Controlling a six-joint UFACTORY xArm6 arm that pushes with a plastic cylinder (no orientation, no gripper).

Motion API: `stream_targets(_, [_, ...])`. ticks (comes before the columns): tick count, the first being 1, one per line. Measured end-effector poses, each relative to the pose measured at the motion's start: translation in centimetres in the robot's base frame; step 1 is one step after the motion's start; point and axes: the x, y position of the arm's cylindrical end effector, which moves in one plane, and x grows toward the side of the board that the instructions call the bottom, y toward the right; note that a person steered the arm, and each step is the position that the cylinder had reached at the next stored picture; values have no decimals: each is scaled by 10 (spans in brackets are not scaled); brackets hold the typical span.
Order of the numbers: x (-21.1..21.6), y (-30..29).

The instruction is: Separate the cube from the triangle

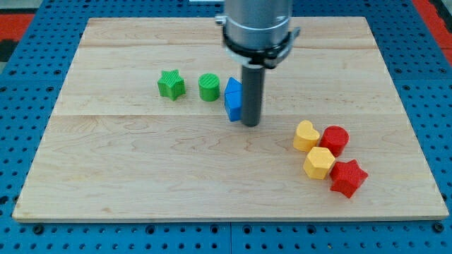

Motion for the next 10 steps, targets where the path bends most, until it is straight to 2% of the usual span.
stream_targets(1, [-43,33])
stream_targets(2, [-56,3])
stream_targets(3, [-20,-16])
stream_targets(4, [-3,-40])
stream_targets(5, [-2,-71])
stream_targets(7, [-35,-91])
stream_targets(9, [25,-153])
stream_targets(10, [27,-170])
